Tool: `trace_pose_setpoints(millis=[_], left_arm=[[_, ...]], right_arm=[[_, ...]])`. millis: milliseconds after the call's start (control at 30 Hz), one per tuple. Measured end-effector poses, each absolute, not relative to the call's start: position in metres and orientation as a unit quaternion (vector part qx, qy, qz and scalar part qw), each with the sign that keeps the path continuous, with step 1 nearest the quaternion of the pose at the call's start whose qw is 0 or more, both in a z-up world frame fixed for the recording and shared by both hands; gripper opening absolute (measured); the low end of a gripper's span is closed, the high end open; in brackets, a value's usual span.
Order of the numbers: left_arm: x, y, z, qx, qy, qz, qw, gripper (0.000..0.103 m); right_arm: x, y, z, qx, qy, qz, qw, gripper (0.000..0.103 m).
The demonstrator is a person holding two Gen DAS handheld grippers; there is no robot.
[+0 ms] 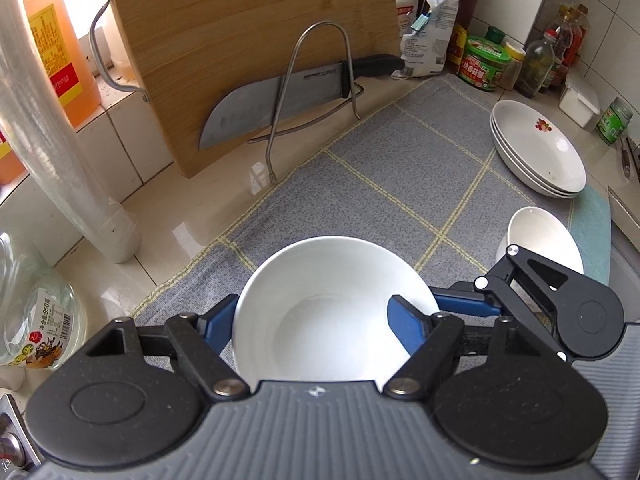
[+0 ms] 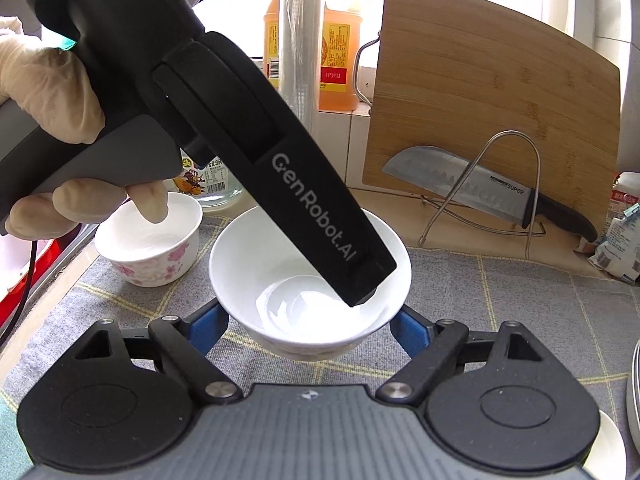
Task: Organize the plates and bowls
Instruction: 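Lift the pink-flowered bowl with both grippers and carry it over the white bowl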
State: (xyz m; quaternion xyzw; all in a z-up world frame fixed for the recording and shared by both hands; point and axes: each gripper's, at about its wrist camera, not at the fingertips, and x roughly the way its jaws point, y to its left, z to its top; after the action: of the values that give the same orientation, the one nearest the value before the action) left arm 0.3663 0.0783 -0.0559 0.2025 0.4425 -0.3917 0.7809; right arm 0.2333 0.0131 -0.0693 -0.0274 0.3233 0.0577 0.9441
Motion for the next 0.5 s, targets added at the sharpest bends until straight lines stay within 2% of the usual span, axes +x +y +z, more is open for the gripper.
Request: trace_pose_setpoints(millis=[500], left_arm=[[0.315, 0.041, -0.041, 0.226, 0.417, -0.431, 0.768, 0.078]], right_arm=[[0.174, -0.019, -0.049, -0.032, 0.317, 0.014, 0.948, 0.09]])
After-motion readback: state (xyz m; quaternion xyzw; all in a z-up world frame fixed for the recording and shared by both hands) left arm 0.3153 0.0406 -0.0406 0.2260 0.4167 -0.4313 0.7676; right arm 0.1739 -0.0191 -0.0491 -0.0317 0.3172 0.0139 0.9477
